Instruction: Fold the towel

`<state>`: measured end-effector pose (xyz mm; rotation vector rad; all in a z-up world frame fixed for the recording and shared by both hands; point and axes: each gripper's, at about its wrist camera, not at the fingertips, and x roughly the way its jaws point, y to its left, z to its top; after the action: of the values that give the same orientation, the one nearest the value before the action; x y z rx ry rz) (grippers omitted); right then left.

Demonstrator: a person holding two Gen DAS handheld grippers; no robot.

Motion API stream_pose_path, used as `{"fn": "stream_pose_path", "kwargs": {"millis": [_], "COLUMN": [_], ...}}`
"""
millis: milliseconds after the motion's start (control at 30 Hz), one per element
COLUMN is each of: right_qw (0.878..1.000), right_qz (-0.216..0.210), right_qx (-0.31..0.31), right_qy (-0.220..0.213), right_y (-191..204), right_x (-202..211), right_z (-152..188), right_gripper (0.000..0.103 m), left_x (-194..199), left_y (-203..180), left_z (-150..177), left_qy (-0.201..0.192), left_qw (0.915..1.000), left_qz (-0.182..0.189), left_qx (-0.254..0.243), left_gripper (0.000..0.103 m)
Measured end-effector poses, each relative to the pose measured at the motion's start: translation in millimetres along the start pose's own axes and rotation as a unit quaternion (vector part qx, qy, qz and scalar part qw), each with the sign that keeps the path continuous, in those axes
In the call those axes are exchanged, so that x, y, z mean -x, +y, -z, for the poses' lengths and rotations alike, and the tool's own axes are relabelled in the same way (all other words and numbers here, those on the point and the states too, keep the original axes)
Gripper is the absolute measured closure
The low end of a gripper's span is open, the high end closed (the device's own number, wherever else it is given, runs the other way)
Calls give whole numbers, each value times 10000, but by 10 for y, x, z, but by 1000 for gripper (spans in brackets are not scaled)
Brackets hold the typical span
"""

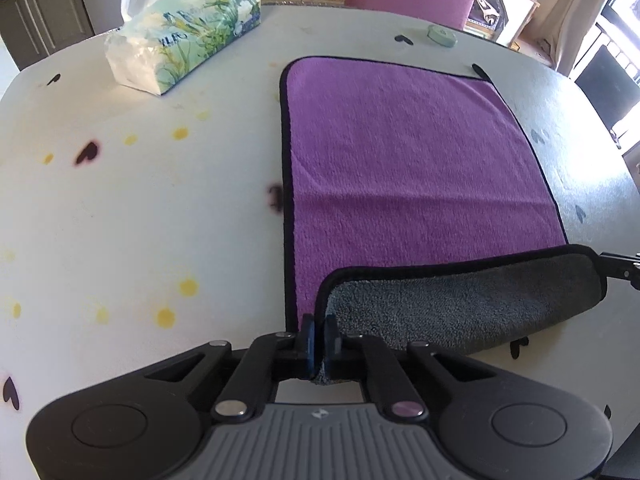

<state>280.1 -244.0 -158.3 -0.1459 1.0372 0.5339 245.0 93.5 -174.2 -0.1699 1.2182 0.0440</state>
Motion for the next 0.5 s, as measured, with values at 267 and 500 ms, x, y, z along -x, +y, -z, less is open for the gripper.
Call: {"fn": "stream_pose_path", "kwargs": {"millis": [267,500], "right_qw": [9996,9987], "right_qz": [92,-18], "right_qx": [74,-88], "right_qy": [-272,-493], "right_y": [8,-48], "right_x": [112,221], "right_z": [-112,-326], "right_gripper": [100,100], "left_x": [163,281], "left_y": [12,12], "left_z": [-110,-306], "left_qy": [-290,-448], "left_qw": [9995,9989], "left_qz": [24,36], "left_qx": [145,156], "left_gripper": [98,98]}}
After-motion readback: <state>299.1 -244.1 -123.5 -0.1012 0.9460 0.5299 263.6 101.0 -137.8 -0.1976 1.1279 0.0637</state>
